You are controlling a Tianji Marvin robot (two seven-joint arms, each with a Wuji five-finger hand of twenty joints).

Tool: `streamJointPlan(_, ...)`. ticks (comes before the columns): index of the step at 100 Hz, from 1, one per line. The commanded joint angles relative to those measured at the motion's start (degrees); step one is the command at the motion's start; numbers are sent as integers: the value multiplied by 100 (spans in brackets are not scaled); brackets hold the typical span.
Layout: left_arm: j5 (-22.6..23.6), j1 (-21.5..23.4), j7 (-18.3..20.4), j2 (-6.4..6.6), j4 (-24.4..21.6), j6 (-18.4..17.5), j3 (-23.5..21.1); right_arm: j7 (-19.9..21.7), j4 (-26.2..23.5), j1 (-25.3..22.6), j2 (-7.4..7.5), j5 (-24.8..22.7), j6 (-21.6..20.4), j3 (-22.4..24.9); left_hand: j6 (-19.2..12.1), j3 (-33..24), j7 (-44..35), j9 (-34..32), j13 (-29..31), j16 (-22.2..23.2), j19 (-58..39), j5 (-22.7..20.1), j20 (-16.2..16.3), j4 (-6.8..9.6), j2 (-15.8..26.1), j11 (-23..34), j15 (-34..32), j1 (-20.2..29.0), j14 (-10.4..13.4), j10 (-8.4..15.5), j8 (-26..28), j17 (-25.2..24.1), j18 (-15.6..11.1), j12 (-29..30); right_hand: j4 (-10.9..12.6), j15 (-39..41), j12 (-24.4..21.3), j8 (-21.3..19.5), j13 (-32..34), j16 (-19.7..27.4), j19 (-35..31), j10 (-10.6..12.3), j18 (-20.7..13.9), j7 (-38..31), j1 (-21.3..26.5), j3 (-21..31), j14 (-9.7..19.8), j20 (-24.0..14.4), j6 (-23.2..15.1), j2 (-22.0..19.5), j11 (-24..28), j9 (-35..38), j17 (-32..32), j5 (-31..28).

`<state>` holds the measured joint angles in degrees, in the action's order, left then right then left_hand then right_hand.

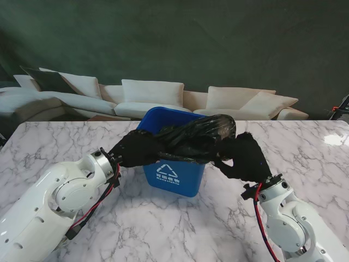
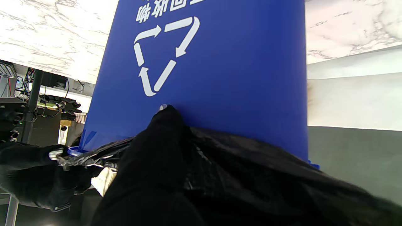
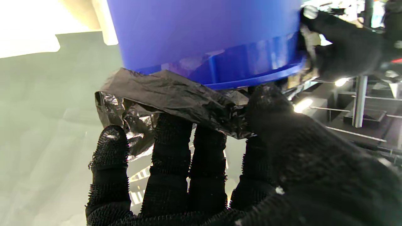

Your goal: Fit the garbage bag over the bin

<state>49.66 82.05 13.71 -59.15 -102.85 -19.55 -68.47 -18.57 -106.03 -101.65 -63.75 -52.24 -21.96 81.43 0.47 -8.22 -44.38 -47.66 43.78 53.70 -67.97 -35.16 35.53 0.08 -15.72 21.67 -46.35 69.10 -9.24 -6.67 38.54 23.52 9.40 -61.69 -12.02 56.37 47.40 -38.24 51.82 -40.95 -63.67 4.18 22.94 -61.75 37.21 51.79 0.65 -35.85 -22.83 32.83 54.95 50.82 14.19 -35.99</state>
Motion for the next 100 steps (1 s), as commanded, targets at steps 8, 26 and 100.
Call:
streamJointPlan(8, 23, 19, 131, 4, -12, 99, 45, 201, -125, -258, -7, 213, -281, 107, -194, -331, -171, -170, 212, 112, -321, -334, 105, 122, 2, 133, -204, 230, -36, -123, 14, 135, 149, -54, -127, 121, -55, -191, 195, -152, -122, -41, 7, -258, 260, 323, 100, -59, -131, -75, 275, 188, 66, -67)
streamJointPlan(26, 27, -2, 125, 0, -10, 134, 73, 639, -125, -380, 47, 348, -633, 254, -189, -337, -164, -189, 230, 106, -334, -337, 105, 118, 4, 130, -210, 237, -37, -124, 10, 147, 159, -41, -207, -77, -98, -261, 125, -90, -42, 72, 0, -241, 244, 428, 84, -33, -182, -39, 237, 197, 17, -133)
streamJointPlan(100, -16, -15, 180, 8, -17, 110, 53, 1512, 130, -421, 107, 1172, -321, 458, -195, -340, -161, -188, 222, 93, -335, -345, 87, 113, 8, 132, -209, 230, -36, -113, 18, 138, 154, -45, -16, -3569, -1936, -396, -2381, 1620, 1059, -912, 0, 459, -1118, -870, -609, 129, -542, 457, -1826, -2968, -924, 66)
